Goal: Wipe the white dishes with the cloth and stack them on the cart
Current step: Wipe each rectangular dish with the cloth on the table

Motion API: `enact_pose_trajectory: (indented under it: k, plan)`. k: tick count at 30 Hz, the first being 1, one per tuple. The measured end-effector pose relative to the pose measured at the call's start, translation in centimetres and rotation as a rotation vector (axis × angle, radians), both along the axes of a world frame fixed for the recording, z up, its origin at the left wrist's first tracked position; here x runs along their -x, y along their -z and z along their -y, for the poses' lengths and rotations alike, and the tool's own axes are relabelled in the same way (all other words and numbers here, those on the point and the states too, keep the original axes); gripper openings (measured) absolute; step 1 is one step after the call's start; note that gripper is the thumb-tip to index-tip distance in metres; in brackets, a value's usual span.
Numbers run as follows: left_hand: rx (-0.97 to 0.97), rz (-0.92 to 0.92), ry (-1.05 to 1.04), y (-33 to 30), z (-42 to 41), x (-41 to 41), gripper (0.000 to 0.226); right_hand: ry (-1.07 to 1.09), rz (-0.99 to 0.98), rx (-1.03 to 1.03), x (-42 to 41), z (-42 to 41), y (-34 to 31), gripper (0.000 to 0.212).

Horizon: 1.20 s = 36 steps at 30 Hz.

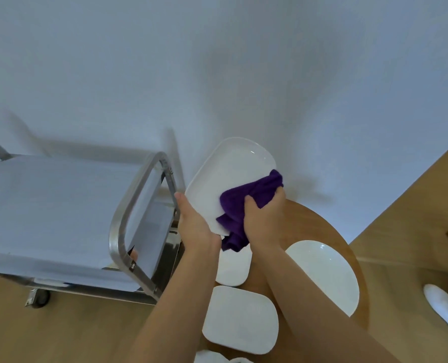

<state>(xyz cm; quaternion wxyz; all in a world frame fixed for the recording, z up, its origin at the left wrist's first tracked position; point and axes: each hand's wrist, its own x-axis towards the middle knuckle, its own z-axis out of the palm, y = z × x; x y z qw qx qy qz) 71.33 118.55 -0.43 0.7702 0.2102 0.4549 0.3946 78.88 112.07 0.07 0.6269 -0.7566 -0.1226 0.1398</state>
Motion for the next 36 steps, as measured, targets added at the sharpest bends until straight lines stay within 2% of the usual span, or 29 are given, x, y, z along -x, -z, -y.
enact_pose_trajectory:
  k: [3,6,8,10,12,15,19,21,25,28,32,34,36]
  plan:
    - [-0.128,0.024,0.074,0.3,0.0,0.8,0.034,-0.114,-0.105,-0.062,-0.6,0.7,-0.3,0.056]
    - [-0.276,-0.142,0.224,0.6,-0.6,3.0,0.012,-0.262,0.002,-0.013,-2.9,1.7,-0.9,0.051]
    - [-0.239,-0.122,0.364,-0.3,-2.0,3.8,0.021,-0.401,0.109,0.067,-4.0,2.1,-1.6,0.056]
    - [-0.15,0.018,0.492,-1.9,-3.7,4.0,0.037,-0.554,0.188,0.138,-4.3,2.1,-2.0,0.056]
    - [-0.056,0.105,0.528,-3.5,-4.7,3.9,0.045,-0.628,0.233,0.169,-4.2,1.8,-2.3,0.052]
    - [-0.012,0.211,0.522,-4.2,-5.2,3.4,0.049,-0.593,0.341,0.171,-3.9,1.5,-2.3,0.057]
    - [-0.037,0.31,0.413,-4.2,-5.0,2.8,0.05,-0.542,0.425,0.218,-2.9,2.2,-0.6,0.061]
    - [-0.054,0.318,0.344,-4.1,-4.6,2.4,0.044,-0.476,0.368,0.17,-2.0,2.7,0.5,0.059]
    - [-0.048,0.267,0.191,-3.1,-3.0,1.5,0.035,-0.21,0.08,-0.089,0.0,2.5,1.6,0.06]
    - [-0.025,0.307,0.132,-2.6,-1.9,0.7,0.034,-0.086,-0.053,-0.153,0.5,2.1,2.0,0.063]
    - [-0.128,0.27,0.273,-2.3,-2.4,1.2,0.033,-0.137,-0.276,-0.214,-2.4,3.3,0.8,0.059]
    - [-0.188,0.247,0.4,-2.2,-3.8,2.6,0.04,-0.221,-0.25,-0.137,-4.7,4.4,-0.4,0.061]
    - [-0.157,0.192,0.533,-2.3,-5.6,4.1,0.052,-0.345,-0.145,-0.031,-6.6,5.4,-1.5,0.062]
